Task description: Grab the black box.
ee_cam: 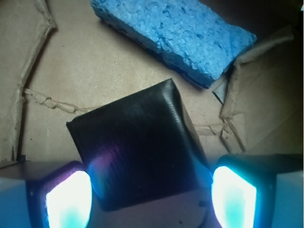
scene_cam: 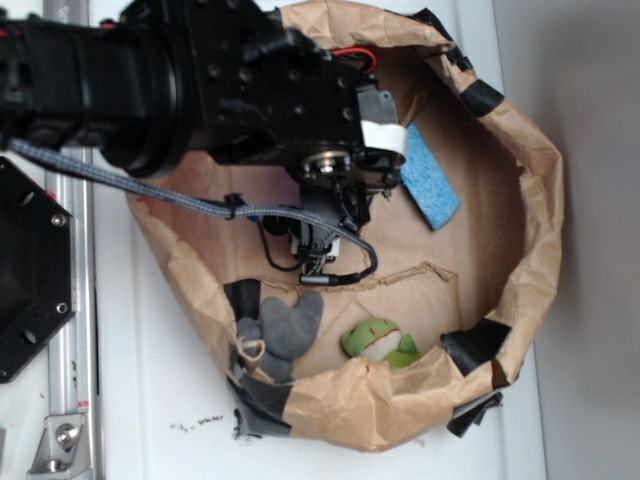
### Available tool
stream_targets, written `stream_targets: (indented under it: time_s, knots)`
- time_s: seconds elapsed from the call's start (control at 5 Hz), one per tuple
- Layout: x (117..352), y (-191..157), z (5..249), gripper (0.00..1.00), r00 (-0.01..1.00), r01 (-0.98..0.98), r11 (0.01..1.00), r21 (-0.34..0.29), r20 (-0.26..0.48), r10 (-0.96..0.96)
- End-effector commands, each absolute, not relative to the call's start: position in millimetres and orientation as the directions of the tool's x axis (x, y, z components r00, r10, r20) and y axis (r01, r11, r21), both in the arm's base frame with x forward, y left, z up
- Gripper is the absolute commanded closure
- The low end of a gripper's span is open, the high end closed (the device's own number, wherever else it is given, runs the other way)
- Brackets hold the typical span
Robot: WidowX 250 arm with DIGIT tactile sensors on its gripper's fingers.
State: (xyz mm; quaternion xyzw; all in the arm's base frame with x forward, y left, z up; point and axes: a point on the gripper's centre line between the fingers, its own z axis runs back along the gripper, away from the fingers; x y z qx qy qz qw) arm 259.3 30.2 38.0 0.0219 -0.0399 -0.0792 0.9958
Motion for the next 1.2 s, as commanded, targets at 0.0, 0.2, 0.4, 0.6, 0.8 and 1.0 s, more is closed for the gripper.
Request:
stream_targets:
  time_s: [0.0, 0.2, 0.4, 0.6, 0.8, 1.0]
  knots:
    - [266, 24, 42, 1.0, 0.977, 0.174, 0.984, 0.049, 0.116, -0.179]
    - [263, 23, 31, 1.0, 0.979, 0.177, 0.983, 0.049, 0.089, -0.181]
    - [259, 24, 35, 1.0, 0.979, 0.173, 0.984, 0.05, 0.101, -0.177]
    - [256, 27, 45, 1.0, 0.978, 0.164, 0.985, 0.047, 0.119, -0.169]
    - [246, 31, 69, 1.0, 0.972, 0.162, 0.986, 0.049, 0.161, -0.168]
    - [235, 37, 93, 1.0, 0.969, 0.13, 0.991, 0.034, 0.205, -0.134]
